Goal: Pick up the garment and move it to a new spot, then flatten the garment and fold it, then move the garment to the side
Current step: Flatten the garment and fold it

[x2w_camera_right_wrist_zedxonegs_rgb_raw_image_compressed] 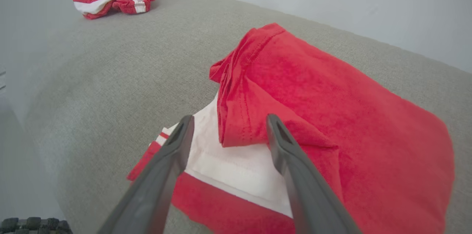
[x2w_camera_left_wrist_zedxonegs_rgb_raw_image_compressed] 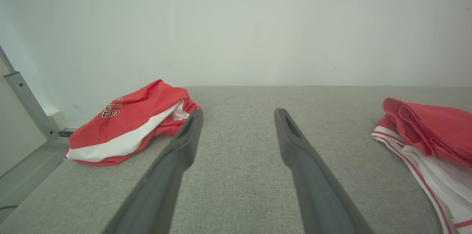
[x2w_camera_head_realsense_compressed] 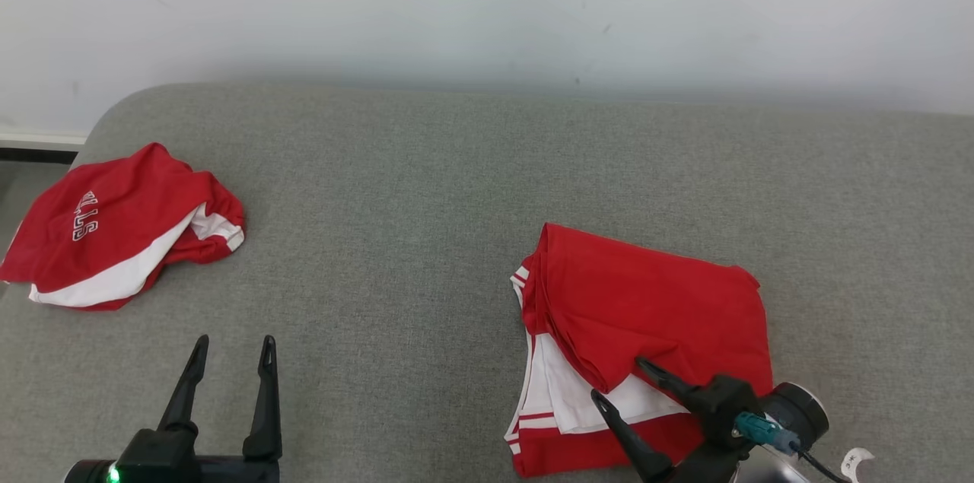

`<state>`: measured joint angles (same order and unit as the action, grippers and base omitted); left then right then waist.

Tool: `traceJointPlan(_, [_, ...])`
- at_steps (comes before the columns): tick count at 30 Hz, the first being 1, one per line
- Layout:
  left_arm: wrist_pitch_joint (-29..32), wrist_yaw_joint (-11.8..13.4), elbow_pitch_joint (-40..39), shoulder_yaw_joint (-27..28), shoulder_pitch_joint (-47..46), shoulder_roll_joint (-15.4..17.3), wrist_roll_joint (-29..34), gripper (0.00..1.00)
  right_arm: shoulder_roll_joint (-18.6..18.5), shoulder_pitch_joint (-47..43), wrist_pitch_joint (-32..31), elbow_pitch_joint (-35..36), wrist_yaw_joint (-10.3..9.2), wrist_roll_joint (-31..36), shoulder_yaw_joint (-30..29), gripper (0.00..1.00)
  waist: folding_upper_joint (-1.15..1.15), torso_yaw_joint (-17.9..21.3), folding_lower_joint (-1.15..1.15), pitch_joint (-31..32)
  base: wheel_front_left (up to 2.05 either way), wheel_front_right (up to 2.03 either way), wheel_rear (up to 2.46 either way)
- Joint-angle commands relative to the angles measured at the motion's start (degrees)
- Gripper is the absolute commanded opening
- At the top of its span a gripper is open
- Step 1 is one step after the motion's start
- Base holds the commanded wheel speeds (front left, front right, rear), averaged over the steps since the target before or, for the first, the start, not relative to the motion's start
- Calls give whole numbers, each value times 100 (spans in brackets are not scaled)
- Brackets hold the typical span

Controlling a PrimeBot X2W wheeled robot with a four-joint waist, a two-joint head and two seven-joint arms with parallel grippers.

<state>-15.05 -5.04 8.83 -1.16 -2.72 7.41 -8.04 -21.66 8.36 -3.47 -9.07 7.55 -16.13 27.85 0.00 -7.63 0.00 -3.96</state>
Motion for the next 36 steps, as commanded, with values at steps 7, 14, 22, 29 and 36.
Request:
traceJointPlan(7, [-17,-32,13,43,-95,-67,73,100,-215,312,96,-257,-15,547,366,100,0,-99,0,-103,0,0,0])
traceJointPlan(14, [-17,-38,22,83,-125,-97,69,100,-175,650,206,-684,-15,875,579,0,0,-150,0,-147,0,0,0])
traceJointPlan(22, [-17,-66,73,120,-56,-98,93,100,96,625,425,-665,-15,522,573,0,0,-162,0,-18,0,0,0])
traceJointPlan(29, [-17,-89,85,140,15,-88,117,100,281,182,189,-44,-15,61,483,0,0,-117,0,79,0,0,0])
traceJointPlan(36, [-17,-88,105,136,15,-90,136,100,548,-232,22,164,-15,-77,365,97,0,-39,0,119,0,0,0])
